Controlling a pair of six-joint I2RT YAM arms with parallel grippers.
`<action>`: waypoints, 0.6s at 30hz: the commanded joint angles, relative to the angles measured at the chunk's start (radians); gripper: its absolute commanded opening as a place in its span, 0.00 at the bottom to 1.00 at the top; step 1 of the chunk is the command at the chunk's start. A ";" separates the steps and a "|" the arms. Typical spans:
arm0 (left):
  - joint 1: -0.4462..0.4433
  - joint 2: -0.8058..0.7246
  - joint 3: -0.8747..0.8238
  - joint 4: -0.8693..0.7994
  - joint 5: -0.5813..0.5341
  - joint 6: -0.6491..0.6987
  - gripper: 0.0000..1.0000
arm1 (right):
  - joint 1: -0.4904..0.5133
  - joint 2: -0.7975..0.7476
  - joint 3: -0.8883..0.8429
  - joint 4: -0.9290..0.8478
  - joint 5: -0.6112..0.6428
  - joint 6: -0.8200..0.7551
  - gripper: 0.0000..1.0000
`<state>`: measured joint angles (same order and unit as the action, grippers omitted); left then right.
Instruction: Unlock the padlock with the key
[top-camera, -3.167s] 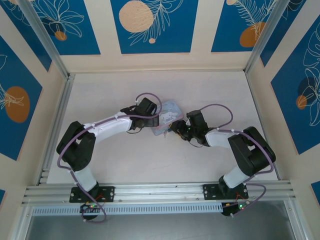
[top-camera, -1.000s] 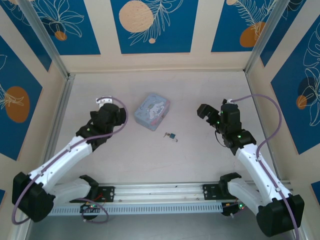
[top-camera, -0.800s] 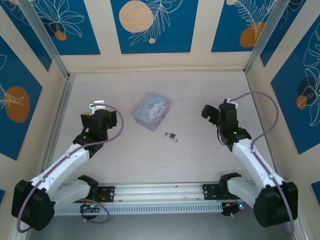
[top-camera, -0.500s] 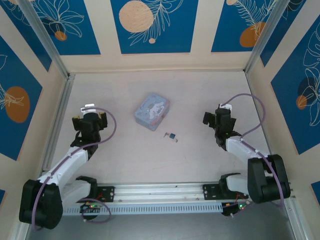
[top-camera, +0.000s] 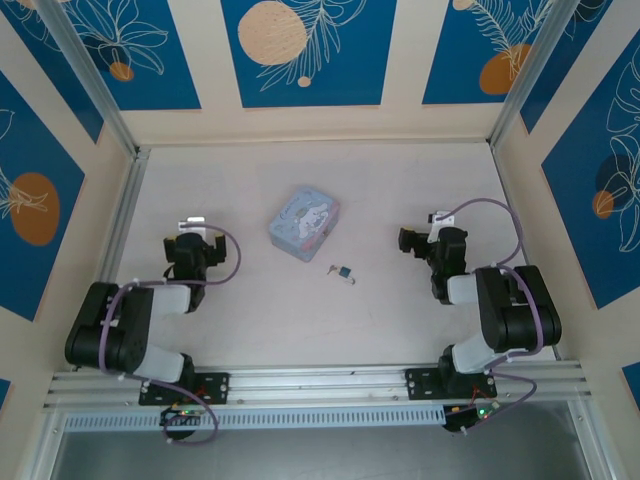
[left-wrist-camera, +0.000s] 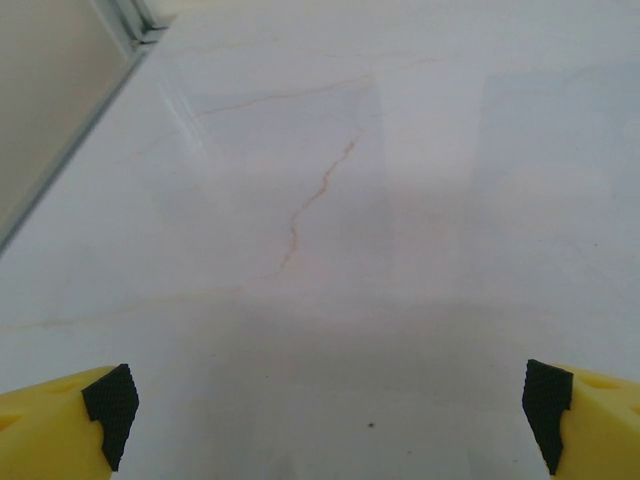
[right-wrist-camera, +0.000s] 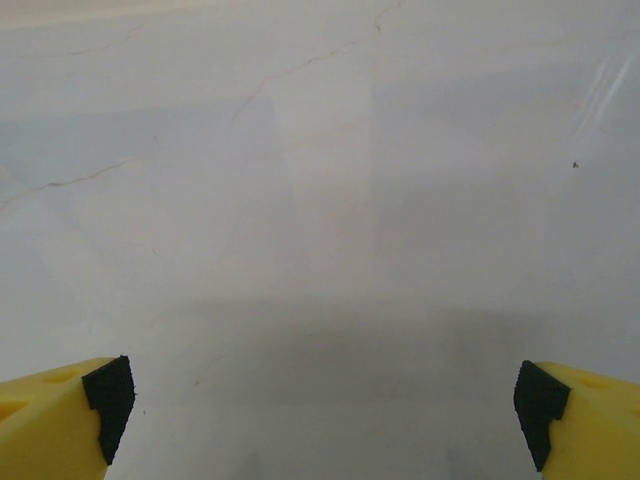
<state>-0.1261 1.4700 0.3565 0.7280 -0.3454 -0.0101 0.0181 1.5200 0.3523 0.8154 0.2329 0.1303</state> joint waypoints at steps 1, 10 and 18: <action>0.016 0.079 0.019 0.177 0.116 0.037 1.00 | -0.037 0.004 0.029 0.065 -0.123 0.008 1.00; 0.041 0.070 0.032 0.135 0.171 0.025 1.00 | 0.015 0.006 0.047 0.035 -0.023 -0.026 1.00; 0.042 0.073 0.039 0.124 0.171 0.025 1.00 | -0.009 0.008 0.061 0.002 -0.074 -0.014 0.99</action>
<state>-0.0982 1.5406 0.3721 0.8253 -0.1970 0.0036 0.0196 1.5208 0.3820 0.8162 0.1745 0.1291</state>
